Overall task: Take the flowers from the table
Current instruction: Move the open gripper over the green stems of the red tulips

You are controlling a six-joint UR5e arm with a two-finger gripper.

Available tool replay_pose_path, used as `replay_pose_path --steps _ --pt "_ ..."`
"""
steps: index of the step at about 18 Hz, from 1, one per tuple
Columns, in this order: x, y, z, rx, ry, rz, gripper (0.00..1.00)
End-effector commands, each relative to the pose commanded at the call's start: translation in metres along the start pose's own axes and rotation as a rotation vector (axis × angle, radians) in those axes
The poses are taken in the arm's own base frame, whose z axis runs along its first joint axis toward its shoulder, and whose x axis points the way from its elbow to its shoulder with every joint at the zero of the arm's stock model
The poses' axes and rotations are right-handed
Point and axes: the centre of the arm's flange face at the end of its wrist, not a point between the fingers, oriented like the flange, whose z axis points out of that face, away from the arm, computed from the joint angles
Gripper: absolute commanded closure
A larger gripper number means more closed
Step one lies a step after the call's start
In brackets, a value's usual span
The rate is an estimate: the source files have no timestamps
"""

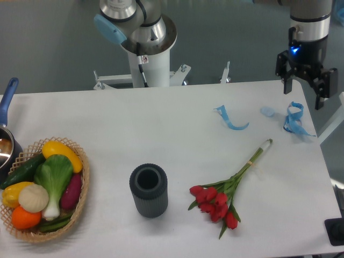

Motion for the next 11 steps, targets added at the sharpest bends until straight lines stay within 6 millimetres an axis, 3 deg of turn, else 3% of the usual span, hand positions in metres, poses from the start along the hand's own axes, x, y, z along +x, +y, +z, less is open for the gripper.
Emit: replay_pose_path --steps 5,8,11 --pt "0.0 -0.003 0.001 -0.008 -0.006 -0.013 0.0" --pt "0.013 -0.008 0.022 0.013 0.03 -0.021 0.0" --pt "0.012 -0.031 0.049 0.034 0.059 -0.111 0.0"
